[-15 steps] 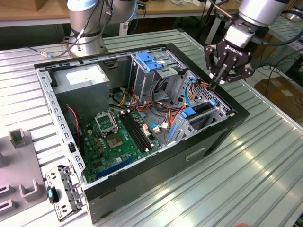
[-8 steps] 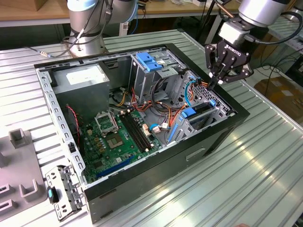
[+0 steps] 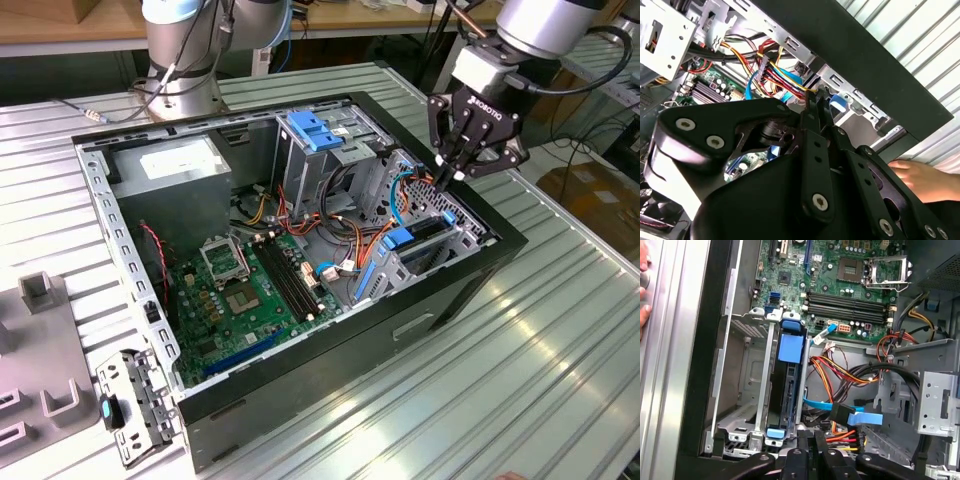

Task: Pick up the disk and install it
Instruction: 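Insert the first disk wire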

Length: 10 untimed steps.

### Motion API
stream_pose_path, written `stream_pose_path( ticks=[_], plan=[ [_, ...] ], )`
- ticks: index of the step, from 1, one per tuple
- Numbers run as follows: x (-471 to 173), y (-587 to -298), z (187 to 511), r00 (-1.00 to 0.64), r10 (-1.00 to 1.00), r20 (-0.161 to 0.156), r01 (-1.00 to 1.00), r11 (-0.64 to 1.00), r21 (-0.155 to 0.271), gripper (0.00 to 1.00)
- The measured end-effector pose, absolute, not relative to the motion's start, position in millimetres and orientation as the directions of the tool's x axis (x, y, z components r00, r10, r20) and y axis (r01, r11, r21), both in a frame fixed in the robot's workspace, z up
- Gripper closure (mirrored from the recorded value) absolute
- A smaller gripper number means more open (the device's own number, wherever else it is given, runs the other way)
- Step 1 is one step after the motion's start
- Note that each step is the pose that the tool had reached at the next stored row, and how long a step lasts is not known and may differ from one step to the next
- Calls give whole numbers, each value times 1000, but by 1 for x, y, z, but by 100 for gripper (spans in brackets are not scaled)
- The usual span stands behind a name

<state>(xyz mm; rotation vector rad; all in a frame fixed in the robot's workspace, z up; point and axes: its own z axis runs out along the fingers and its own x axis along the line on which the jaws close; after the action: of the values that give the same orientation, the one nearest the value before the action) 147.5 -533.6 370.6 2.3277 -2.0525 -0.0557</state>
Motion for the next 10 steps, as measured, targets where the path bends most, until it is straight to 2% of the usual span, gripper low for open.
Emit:
stream_pose_path(
  ticks=[10],
  plan=[
    [145, -538, 367, 124, -992, 0, -992, -124, 37, 83]
  ],
)
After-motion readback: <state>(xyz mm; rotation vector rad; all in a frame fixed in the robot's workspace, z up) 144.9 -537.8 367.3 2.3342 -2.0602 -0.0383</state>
